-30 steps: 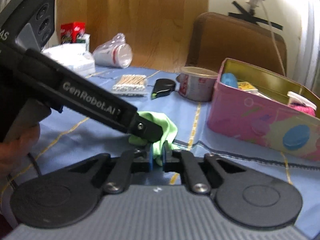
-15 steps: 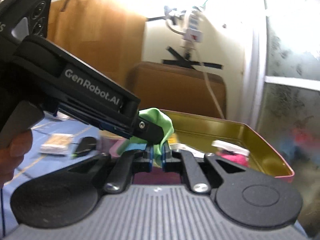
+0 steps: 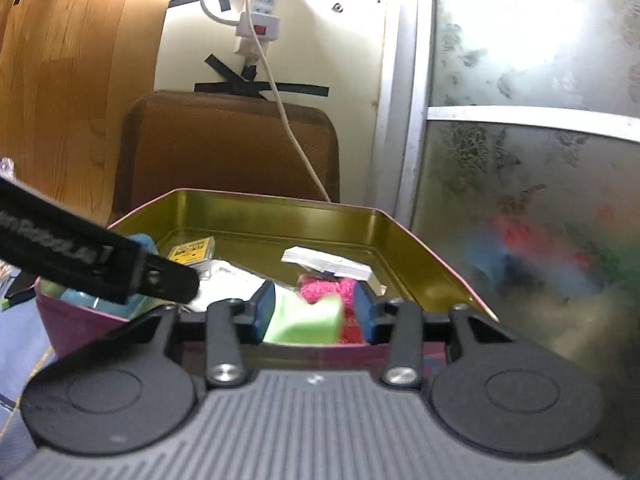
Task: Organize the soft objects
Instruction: 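Lower the green cloth into the tin and open the left gripper, then move the right gripper to the black tape dispenser and grasp it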
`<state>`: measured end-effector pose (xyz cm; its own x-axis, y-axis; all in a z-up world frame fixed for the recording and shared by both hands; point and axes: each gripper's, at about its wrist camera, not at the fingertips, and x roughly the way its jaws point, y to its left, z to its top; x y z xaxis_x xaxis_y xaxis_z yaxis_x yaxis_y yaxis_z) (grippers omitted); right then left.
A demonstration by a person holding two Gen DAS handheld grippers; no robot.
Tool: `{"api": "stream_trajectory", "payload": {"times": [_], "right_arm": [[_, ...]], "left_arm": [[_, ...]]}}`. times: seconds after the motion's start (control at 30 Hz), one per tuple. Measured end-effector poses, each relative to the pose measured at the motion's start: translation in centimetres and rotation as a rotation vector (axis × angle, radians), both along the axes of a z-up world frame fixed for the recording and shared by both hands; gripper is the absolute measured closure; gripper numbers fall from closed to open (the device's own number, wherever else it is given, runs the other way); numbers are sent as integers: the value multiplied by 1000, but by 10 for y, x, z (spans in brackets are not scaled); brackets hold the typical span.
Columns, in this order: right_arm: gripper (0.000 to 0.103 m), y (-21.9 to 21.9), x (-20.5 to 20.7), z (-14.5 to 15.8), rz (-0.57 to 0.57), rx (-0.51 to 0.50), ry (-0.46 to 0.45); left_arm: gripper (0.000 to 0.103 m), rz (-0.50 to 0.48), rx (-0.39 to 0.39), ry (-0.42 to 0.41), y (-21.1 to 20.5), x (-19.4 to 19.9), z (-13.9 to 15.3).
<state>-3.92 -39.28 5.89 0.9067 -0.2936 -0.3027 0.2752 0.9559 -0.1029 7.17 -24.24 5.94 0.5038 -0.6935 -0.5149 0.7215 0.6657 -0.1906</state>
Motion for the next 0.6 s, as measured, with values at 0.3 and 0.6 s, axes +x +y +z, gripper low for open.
{"api": "stream_trajectory", "payload": {"times": [0.3, 0.6], "right_arm": [[57, 27, -30, 3, 33, 150, -51], [57, 69, -33, 3, 145, 229, 19]], "left_arm": [[46, 43, -14, -26, 53, -33, 6], [46, 147, 47, -52, 105, -43, -7]]}}
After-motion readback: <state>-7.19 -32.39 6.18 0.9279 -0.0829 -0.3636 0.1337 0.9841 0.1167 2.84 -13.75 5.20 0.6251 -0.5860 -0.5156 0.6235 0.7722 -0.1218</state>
